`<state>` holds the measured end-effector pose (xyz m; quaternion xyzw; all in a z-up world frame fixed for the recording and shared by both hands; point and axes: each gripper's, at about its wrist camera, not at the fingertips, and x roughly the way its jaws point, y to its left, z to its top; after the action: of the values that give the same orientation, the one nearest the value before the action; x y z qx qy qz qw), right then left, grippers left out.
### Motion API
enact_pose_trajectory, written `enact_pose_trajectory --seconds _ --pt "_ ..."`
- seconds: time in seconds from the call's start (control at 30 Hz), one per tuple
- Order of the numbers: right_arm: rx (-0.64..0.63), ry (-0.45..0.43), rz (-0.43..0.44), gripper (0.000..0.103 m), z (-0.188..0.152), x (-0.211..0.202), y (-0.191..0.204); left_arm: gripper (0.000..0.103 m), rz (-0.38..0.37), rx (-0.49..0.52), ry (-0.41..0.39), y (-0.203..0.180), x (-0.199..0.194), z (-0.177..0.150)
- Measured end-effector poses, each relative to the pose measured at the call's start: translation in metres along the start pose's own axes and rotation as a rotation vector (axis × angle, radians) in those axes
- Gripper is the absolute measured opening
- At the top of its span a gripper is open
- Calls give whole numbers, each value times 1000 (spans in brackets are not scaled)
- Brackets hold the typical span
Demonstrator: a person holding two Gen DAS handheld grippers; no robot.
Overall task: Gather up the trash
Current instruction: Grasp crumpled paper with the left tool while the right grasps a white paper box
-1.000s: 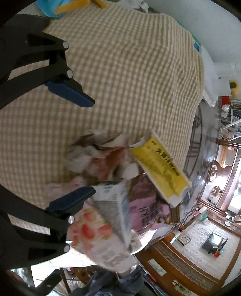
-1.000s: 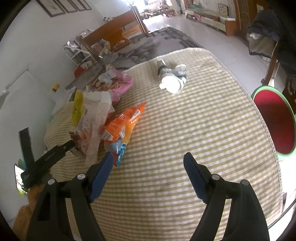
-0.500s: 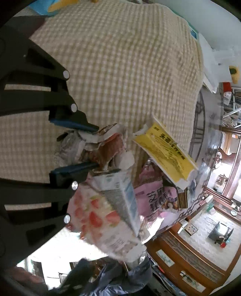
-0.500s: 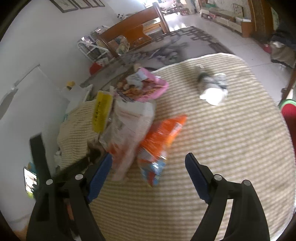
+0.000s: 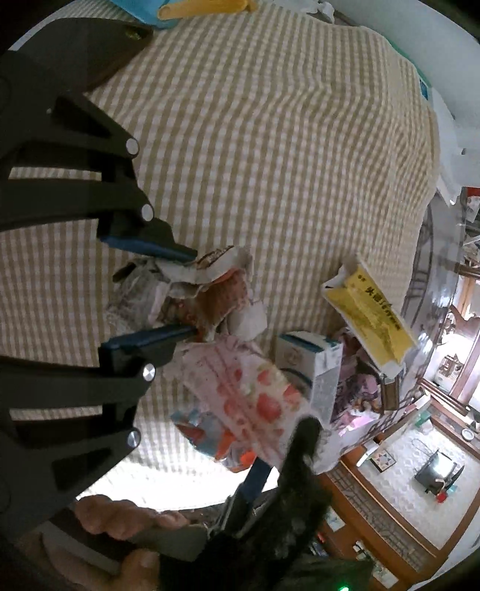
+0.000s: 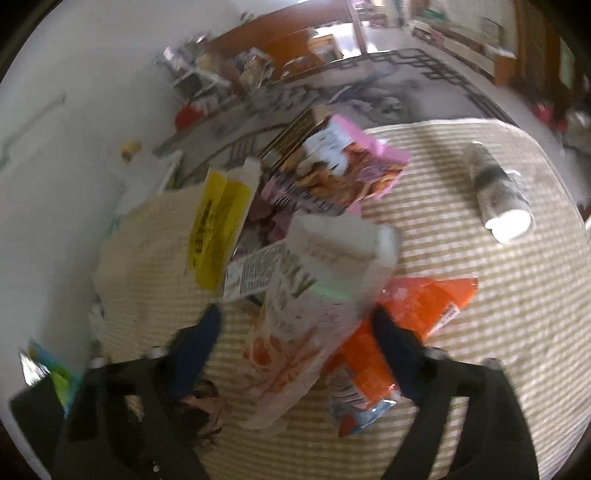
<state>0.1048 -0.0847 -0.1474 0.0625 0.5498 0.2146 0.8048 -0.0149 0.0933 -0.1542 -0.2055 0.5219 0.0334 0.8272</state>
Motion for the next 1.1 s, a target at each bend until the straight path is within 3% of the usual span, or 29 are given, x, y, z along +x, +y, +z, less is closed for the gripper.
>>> enact_pose_trajectory --seconds 0.03,0.23,0.37,0.5,0.6,0.67,0.73,0.9,1.1 --pt "-5 6 12 47 -2 2 -1 34 -1 1 1 1 0 -1" --pt "-49 -56 50 36 -3 -22 -4 35 5 -21 7 9 1 -4" --pt "-68 -84 85 36 -4 -53 -13 38 12 -22 2 11 -1 -4" --pt "-59 -34 90 36 -4 -71 -29 42 10 -27 10 13 1 -5" --pt "-27 -13 82 36 -6 -78 -38 56 13 -31 8 13 4 -3" --pt "-8 -14 90 36 -8 -82 -43 72 10 -38 -5 13 4 -1" --pt "-7 -14 79 36 -9 -82 -43 76 13 -33 -8 13 6 0" --pt "-84 -16 43 37 -7 -72 -21 74 17 -3 32 10 18 -3" --pt "-203 16 8 40 -15 -40 10 48 -10 48 41 -2 18 -10"
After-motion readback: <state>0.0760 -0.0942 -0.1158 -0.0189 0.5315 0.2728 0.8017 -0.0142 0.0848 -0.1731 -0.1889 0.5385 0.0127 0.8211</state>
